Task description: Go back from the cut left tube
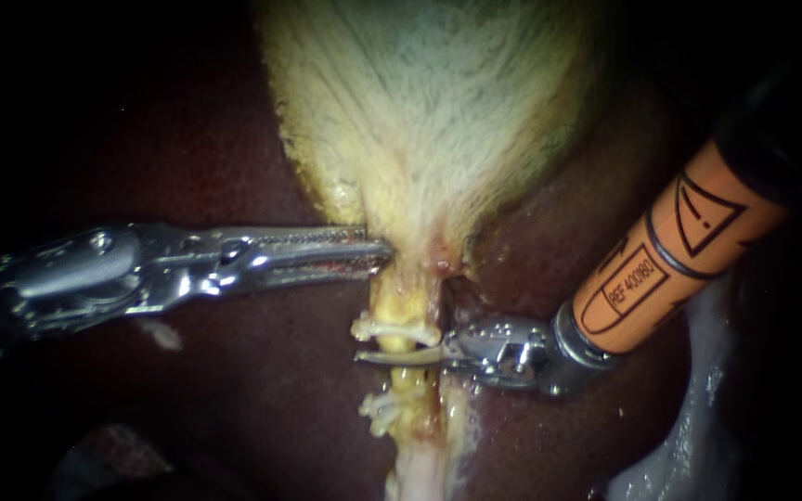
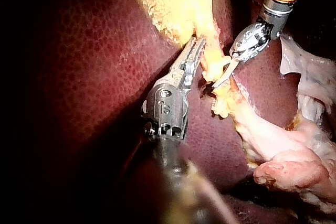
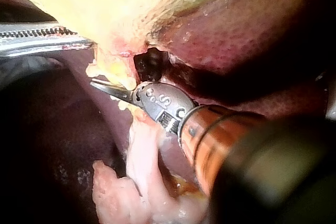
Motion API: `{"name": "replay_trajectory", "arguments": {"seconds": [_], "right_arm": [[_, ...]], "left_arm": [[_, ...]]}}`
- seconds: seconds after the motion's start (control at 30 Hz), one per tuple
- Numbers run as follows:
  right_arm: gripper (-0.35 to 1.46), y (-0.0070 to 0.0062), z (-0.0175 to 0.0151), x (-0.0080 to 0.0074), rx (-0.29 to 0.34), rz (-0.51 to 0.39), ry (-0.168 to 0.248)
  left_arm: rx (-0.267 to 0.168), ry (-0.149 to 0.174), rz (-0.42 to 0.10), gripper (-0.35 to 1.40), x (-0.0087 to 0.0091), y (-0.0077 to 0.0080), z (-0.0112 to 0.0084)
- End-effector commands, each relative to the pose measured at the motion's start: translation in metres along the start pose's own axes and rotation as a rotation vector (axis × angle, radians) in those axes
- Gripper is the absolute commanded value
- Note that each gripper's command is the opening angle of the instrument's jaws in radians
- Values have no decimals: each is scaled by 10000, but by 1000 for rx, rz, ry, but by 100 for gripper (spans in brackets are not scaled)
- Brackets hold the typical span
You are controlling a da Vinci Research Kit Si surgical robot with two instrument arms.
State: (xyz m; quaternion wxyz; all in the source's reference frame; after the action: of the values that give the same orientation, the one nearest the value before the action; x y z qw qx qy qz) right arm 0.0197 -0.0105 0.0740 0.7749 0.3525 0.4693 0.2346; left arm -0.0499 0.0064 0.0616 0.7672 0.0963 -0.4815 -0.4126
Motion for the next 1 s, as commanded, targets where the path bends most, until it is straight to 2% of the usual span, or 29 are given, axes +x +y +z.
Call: {"name": "replay_trajectory", "arguments": {"seconds": [0.03,0.33,0.43,0.5,0.67,0.93,1.0], "right_arm": [[-35,1,0,0,0,6,0],[-32,0,2,-3,4,27,5],[26,-1,4,-4,4,43,5],[41,-2,6,-5,4,42,4],[64,-3,7,-6,4,46,4],[83,-5,7,-6,5,46,4],[93,-7,7,-6,6,46,4]], "left_arm": [[0,0,0,5,0,0,0],[1,0,0,5,1,3,1],[1,0,0,5,1,3,0],[1,0,0,5,0,3,0],[1,0,0,5,0,3,0],[1,0,0,5,0,3,0],[1,0,0,5,0,3,0]]}}
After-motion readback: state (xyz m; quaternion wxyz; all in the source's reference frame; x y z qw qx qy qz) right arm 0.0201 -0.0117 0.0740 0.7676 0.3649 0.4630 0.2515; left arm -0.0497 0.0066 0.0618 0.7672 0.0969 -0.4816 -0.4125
